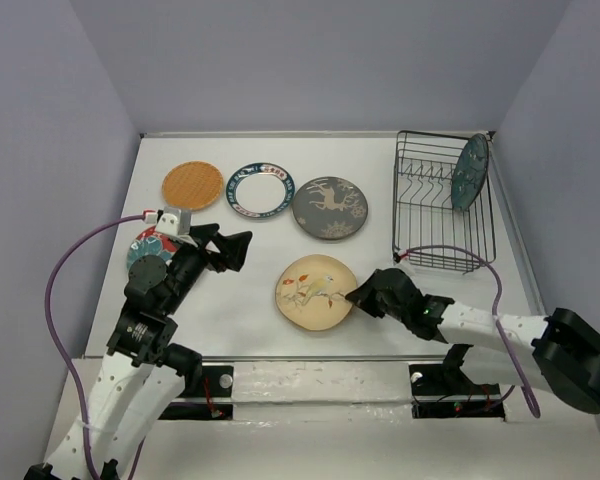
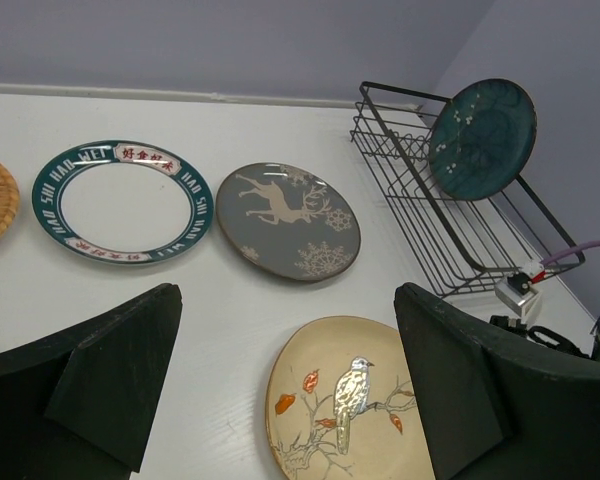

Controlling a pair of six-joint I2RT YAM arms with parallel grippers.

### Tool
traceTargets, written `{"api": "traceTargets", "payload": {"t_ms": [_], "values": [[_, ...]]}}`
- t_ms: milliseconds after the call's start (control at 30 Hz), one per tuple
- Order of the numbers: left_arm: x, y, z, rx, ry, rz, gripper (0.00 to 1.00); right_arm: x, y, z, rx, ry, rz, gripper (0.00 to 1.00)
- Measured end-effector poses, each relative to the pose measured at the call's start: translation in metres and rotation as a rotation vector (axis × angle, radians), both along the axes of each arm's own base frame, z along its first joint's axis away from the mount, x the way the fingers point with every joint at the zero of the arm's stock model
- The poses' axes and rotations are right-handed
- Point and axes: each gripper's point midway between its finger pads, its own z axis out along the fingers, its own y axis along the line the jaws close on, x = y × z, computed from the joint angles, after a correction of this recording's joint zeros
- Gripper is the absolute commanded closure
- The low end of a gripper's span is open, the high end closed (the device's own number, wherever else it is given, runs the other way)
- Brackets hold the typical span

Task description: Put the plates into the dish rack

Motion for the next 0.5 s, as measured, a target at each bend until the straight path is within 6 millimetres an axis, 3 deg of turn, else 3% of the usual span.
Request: {"api": "traceTargets", "payload": {"t_ms": [200, 367, 500], "values": [[-0.002, 0.001, 0.003, -0.004, -0.010, 0.000, 0.01, 0.000, -0.010, 0.038, -0.087, -0.117, 0.088, 0.93], [-0.003, 0.001, 0.005, -0.008, -0.018, 0.000, 0.01, 0.024, -0.018, 0.116, -0.281, -0.284, 0.150, 0.93], [-0.004, 0.002, 0.006, -0.010, -0.023, 0.000, 0.01, 0.062, -0.032, 0.211, -0.416, -0.491, 0.084, 0.93]]}}
